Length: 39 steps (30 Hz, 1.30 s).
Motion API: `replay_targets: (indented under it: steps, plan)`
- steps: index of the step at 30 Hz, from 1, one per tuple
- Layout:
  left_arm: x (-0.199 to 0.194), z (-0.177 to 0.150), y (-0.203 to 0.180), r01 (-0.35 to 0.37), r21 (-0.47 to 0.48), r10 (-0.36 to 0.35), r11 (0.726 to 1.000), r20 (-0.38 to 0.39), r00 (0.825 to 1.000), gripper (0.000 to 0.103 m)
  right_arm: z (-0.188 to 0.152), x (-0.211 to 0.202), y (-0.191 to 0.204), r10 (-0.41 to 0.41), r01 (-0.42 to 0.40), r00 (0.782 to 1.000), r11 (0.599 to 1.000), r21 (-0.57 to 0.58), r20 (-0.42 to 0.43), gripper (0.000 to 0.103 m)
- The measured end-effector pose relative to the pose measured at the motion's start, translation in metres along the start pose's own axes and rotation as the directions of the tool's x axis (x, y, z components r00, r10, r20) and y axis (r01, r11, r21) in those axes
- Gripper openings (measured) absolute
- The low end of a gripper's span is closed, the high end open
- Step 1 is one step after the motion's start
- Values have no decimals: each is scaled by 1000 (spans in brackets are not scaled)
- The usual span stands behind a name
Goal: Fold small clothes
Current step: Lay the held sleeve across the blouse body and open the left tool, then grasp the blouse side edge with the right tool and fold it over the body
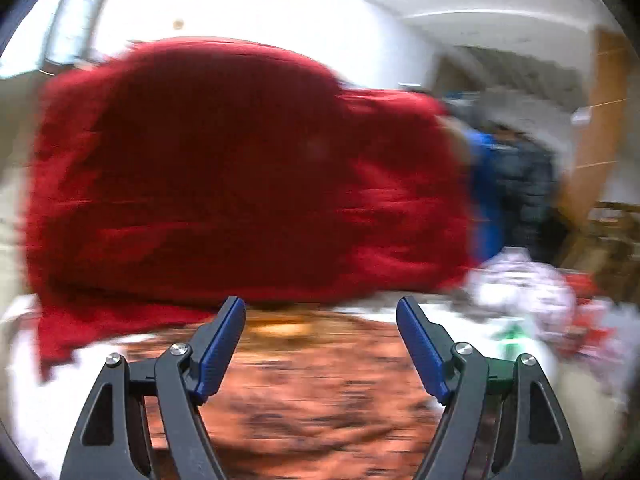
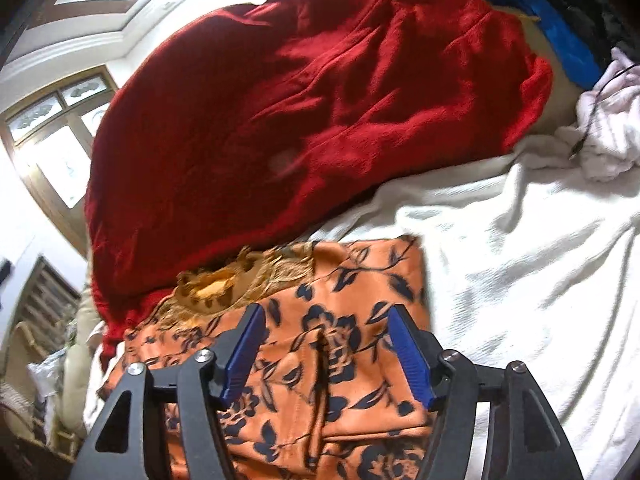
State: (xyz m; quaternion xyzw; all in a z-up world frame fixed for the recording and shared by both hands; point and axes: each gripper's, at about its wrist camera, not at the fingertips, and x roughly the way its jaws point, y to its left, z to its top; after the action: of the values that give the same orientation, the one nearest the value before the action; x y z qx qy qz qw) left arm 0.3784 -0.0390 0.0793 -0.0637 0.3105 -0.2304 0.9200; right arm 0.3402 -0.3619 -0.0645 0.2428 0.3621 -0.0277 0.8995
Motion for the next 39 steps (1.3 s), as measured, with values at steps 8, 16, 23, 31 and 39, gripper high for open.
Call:
replay_targets:
  steps: [8,16,23,31,39]
  plan:
    - [52,-72,143,-323,-242,277,915,-204,939,78,-13,47,5,61,-55,987,997,46,-146,70]
    - [93,-115,167,-411,-188,314,892,-396,863,78,-24,77,14,20,-15,976,1000,28,-216,33]
    - [102,-133,156,-429,-96,342,898,-458,820,78,-33,54,45,-89,66,987,983,-171,-133,7]
    - [87,-122,126,-378,-114,306,919,-401,864,78,-7,2,62,-91,112,990,969,-221,107,6]
    - [108,-130,87,-363,-24,322,931,-413,852,78,27,24,18,-261,278,954,954,-110,147,6]
